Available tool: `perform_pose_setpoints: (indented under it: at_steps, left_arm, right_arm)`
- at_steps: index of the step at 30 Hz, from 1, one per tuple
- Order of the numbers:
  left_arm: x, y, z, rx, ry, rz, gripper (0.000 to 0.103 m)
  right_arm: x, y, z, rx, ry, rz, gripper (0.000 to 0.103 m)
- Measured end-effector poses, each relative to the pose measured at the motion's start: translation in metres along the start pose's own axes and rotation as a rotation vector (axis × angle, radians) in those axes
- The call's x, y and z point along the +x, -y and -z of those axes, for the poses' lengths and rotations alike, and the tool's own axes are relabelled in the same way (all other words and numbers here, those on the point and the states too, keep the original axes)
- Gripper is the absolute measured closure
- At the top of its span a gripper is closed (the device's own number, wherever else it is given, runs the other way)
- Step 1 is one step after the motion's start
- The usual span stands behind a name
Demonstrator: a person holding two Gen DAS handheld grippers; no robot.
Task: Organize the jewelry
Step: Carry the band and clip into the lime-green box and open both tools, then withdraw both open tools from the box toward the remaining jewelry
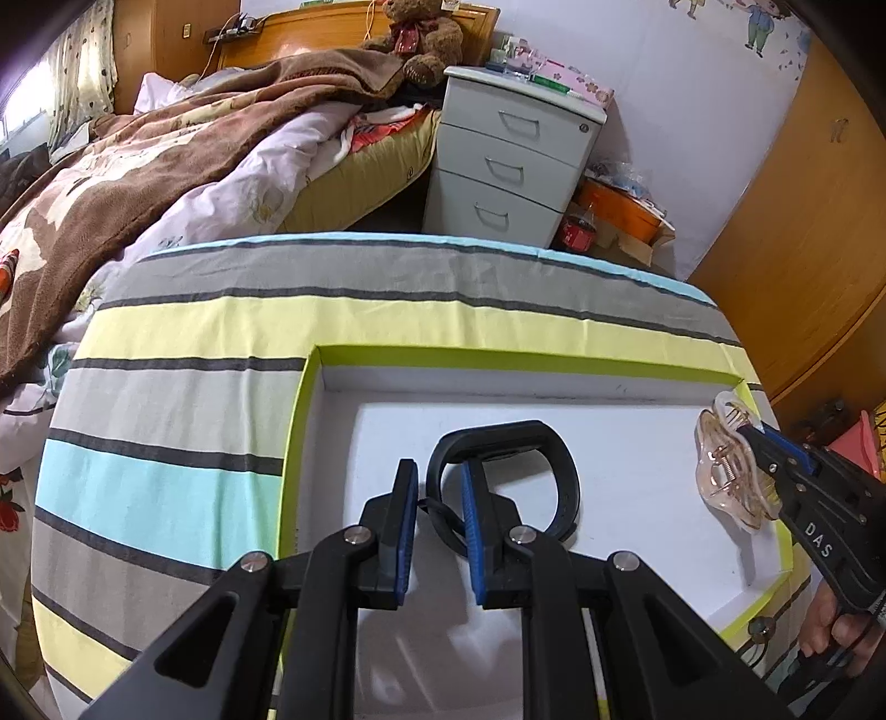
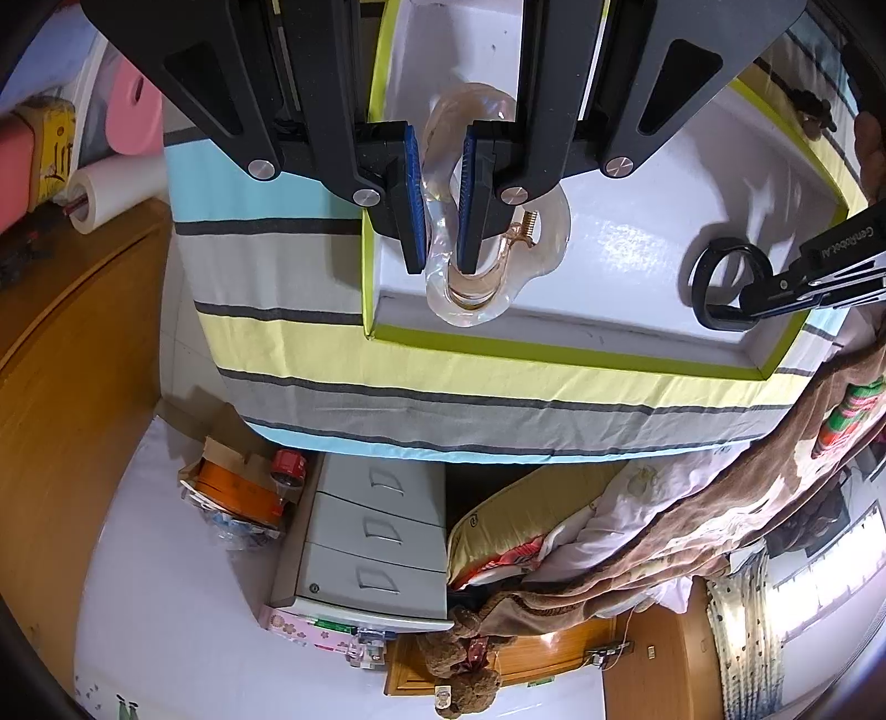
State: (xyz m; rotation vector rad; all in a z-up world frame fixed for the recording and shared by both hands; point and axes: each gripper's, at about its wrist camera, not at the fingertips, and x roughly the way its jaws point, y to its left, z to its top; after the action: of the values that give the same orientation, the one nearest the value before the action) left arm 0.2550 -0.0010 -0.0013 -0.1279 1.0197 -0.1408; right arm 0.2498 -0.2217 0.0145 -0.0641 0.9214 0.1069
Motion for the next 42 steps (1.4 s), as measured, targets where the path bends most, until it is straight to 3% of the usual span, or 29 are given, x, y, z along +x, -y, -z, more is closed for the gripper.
perform_pose_setpoints:
  at_steps: [17, 24, 42]
  left_arm:
    - [0.008, -0.005, -0.003, -0.025, -0.023, 0.004, 0.082]
    - [0.006, -0.005, 0.000, -0.029, -0.022, -0.010, 0.065]
    - [-0.055, 0.005, 0.030, -0.011, 0.092, 0.011, 0.057]
  right_arm:
    - [0.002, 0.004, -0.001, 0.011, -0.008, -0.004, 0.091]
    - [-0.010, 0.005, -0.001, 0.024, 0.029, -0.016, 0.085]
    - [-0.080, -0.013, 0.018, 0.010, 0.192, 0.031, 0.082]
